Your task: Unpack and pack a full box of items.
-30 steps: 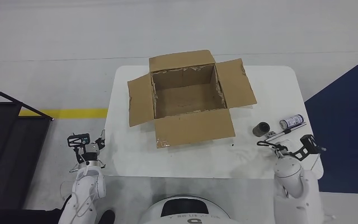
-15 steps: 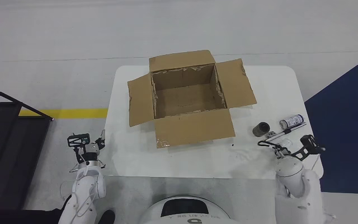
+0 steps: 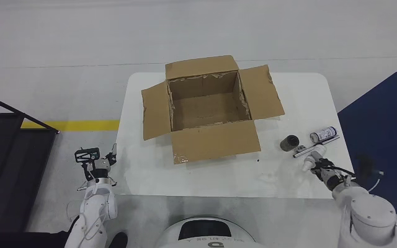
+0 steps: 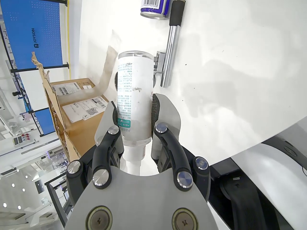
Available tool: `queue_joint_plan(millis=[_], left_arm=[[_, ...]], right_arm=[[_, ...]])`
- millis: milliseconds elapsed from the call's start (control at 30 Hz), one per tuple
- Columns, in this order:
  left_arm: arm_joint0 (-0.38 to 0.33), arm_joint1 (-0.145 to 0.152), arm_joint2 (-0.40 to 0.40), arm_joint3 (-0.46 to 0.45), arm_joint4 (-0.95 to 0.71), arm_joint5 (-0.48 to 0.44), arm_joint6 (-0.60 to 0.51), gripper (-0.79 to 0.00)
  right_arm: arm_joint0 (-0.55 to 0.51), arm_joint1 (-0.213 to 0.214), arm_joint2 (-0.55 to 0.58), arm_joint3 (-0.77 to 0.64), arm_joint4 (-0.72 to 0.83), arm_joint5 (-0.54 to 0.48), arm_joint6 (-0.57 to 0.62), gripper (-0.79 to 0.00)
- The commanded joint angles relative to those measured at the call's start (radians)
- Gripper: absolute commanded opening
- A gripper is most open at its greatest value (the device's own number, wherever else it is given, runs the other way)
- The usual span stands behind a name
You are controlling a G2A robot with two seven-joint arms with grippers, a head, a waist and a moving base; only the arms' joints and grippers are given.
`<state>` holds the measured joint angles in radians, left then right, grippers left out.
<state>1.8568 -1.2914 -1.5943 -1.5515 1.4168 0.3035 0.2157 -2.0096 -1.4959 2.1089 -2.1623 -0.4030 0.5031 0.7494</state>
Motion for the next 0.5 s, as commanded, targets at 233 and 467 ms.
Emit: queue_joint_plan(millis=[233, 467], left_arm=[[0.000, 0.000, 0.000, 0.000, 0.000, 0.000, 0.000, 0.000], [0.000, 0.000, 0.000, 0.000, 0.000, 0.000, 0.000, 0.000]], right_arm=[[0.025, 0.009, 0.001, 0.055, 0.031, -0.087, 0.035, -0.785], [0.080, 0.024, -0.125, -0.161, 0.059, -0.197, 0.144, -0.785]])
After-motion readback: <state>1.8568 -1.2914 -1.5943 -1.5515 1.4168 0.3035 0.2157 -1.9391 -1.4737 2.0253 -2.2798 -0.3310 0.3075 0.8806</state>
